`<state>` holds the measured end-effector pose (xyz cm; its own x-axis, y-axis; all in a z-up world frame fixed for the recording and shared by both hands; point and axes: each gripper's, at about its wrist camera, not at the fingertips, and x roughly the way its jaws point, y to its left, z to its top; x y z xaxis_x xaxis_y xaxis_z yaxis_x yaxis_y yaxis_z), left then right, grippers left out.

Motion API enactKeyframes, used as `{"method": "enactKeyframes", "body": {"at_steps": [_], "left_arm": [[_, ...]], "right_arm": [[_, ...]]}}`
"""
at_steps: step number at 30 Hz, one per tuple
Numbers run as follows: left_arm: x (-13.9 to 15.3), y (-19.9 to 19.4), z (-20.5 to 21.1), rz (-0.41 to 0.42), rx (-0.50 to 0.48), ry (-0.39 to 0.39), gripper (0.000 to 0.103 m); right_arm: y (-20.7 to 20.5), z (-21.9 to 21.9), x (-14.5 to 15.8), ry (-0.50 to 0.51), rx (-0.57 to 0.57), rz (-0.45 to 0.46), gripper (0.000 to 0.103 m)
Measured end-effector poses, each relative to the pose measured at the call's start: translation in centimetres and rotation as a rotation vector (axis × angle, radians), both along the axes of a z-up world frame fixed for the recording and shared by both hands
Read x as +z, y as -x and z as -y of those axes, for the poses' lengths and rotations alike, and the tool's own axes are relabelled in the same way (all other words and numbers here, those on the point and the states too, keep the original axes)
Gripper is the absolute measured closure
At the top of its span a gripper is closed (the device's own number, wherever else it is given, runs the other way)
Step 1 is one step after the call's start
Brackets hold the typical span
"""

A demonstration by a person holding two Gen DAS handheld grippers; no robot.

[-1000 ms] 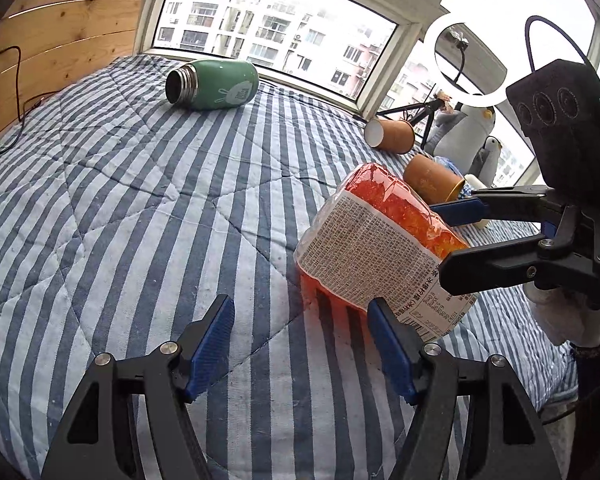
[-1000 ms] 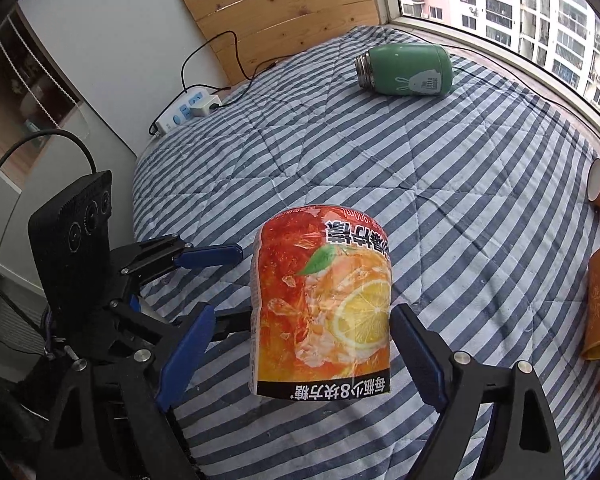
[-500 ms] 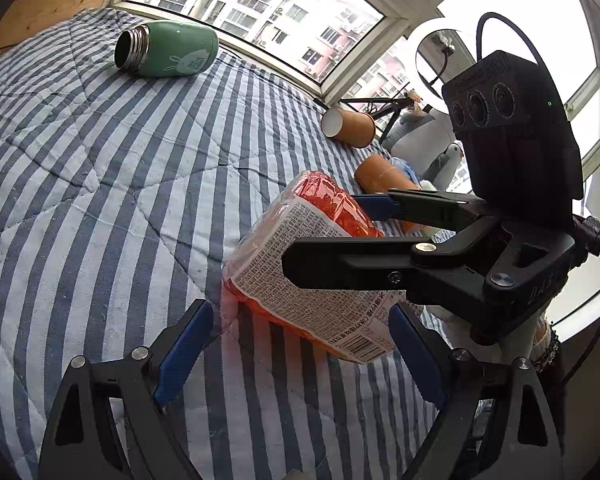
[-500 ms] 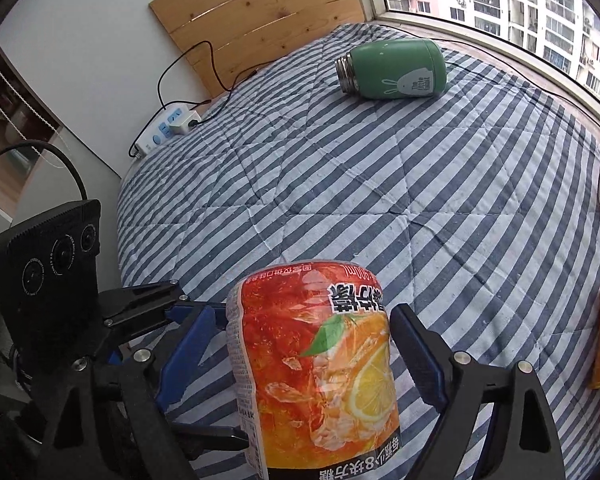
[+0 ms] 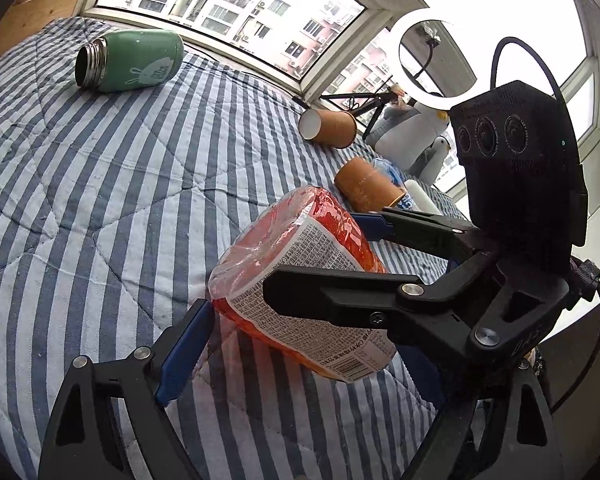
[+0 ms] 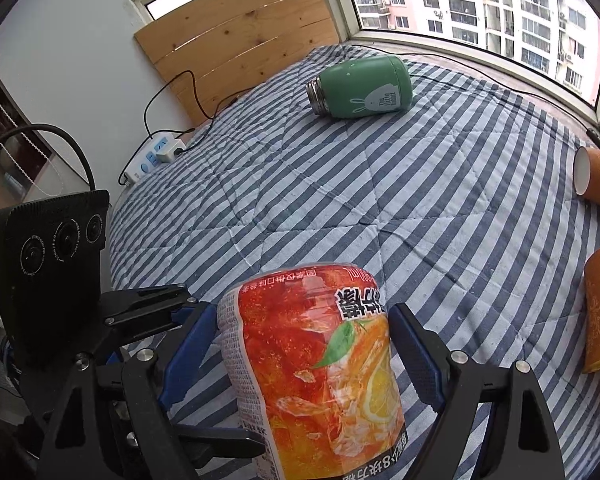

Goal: Flip cup upside down
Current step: 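Open the left tool and rotate the jar upright with the right tool, then lower the upright jar onto the quilt and open the right tool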

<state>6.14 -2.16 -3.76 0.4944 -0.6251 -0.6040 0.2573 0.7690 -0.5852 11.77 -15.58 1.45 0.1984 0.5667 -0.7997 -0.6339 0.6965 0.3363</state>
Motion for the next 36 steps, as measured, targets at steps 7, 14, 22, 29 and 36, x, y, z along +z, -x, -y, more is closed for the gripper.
{"method": "enactKeyframes", "body": {"at_steps": [7,14,22,29,36], "left_arm": [[3.5,-2.4,1.1,0.091,-0.027,-0.114,0.013],[5.2,-6.6,2.5,0.141,-0.090,-0.188,0.015],[4.1,-9.8,4.9,0.186,-0.171,-0.272,0.015],[3.2,-9.3,6.0,0.217,-0.219,-0.315,0.015],[2.7,-7.0,6.9,0.218,-0.256,-0.363,0.017]], "right_arm": [[-1.0,2.1,1.7,-0.166,-0.142,0.085,0.018],[-4.0,4.0,1.9,-0.302,-0.292,0.139,0.018],[-5.9,6.3,0.1,-0.350,-0.414,0.175,0.018],[-5.3,7.1,-0.6,-0.337,-0.431,0.172,0.018],[-2.9,7.9,-0.1,-0.307,-0.421,0.179,0.018]]}}
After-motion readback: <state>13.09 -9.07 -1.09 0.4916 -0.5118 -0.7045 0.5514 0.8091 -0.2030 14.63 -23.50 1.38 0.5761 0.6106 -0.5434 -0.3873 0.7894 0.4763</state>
